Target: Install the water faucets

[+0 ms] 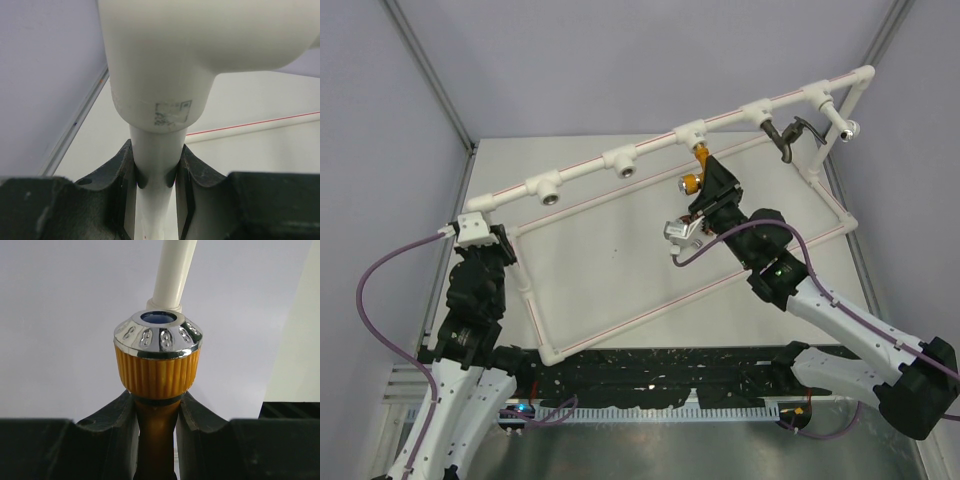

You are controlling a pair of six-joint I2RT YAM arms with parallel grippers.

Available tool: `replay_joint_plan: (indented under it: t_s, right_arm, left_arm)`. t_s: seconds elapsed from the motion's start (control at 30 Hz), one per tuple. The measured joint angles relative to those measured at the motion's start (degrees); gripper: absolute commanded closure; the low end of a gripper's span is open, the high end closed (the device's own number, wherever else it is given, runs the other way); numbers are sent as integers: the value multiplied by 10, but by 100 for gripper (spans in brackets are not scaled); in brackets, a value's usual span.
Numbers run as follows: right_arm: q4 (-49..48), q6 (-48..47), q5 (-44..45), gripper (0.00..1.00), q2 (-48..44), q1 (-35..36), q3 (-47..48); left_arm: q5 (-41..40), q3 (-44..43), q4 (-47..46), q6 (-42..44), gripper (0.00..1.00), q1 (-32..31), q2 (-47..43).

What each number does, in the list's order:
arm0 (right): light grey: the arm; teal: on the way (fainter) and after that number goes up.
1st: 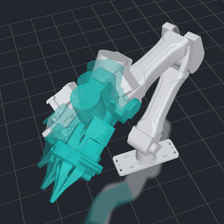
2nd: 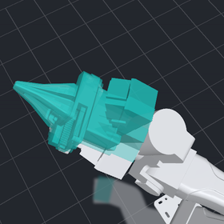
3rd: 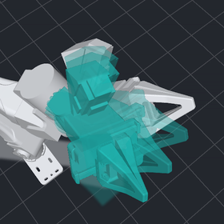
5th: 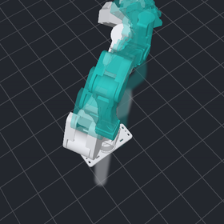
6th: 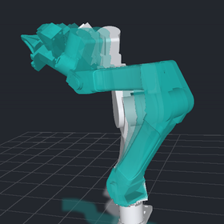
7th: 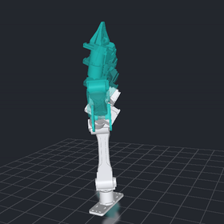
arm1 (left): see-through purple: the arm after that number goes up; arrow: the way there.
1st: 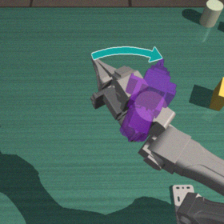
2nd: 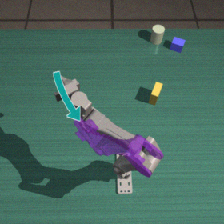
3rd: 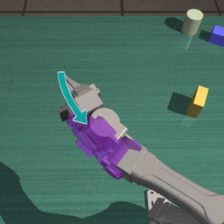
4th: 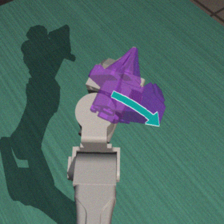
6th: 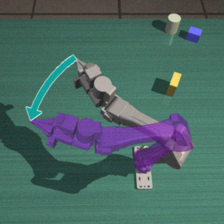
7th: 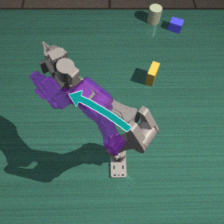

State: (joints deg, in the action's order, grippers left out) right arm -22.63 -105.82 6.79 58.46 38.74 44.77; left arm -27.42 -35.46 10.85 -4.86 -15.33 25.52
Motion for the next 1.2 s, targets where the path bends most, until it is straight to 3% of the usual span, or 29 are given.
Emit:
replay_joint_plan:
  t_s: [0.53, 1.2]
  right_arm:
    - [45, 89, -33, 95, -7, -31, 24]
    - [33, 205, -35, 95, -3, -32, 26]
  left_arm:
    - [3, 0, 2, 3, 100, 0, -2]
    - [5, 0, 2, 3, 100, 0, -3]
